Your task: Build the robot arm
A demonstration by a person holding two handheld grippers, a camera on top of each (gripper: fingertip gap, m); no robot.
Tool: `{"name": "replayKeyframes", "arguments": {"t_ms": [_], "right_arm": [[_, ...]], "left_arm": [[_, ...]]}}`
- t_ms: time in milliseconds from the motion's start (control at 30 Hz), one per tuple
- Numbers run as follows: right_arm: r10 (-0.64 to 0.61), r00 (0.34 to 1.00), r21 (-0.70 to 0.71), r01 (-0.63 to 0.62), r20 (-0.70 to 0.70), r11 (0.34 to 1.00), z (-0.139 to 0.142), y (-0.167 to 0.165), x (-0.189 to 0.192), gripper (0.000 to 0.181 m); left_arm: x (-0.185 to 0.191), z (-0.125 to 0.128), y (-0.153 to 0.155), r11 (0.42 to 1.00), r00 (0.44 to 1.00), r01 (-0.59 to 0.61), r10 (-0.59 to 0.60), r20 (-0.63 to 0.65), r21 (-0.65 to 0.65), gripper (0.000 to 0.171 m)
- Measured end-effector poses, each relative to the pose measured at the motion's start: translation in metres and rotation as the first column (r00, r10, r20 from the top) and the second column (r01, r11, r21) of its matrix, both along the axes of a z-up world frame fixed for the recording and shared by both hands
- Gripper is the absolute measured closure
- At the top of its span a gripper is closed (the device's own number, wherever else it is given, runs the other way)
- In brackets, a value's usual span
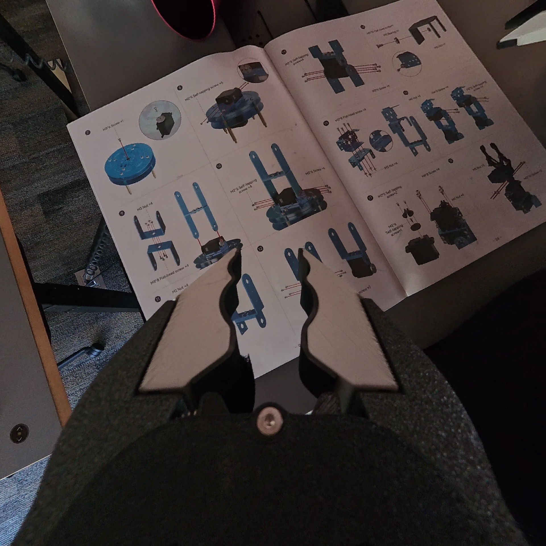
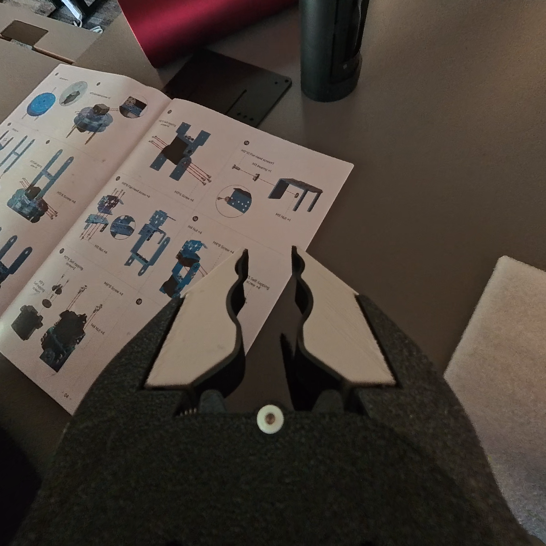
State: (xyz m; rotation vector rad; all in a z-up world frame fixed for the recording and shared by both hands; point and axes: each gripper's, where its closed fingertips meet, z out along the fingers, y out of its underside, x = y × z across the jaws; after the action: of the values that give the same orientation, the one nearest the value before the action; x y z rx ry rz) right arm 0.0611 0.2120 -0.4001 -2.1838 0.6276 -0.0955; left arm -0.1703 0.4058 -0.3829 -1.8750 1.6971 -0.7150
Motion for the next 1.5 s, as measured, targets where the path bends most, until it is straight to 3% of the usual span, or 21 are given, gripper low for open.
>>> {"name": "replayKeyframes", "arguments": {"t_ms": [1200,1500], "right_arm": [[0.054,0.998,-0.008,-0.054,-0.012,0.998,-0.002,0.011,-0.013,0.153],[0.150,0.988,0.005,-0.150,-0.029,0.989,-0.003,0.032,-0.040,0.154]], "left_arm": [[-0.015,0.000,0.005,0.999,0.999,-0.050,0.050,0.006,-0.003,0.134],[-0.038,-0.005,0.009,0.995,0.995,-0.095,0.095,-0.008,-0.012,0.134]]}}
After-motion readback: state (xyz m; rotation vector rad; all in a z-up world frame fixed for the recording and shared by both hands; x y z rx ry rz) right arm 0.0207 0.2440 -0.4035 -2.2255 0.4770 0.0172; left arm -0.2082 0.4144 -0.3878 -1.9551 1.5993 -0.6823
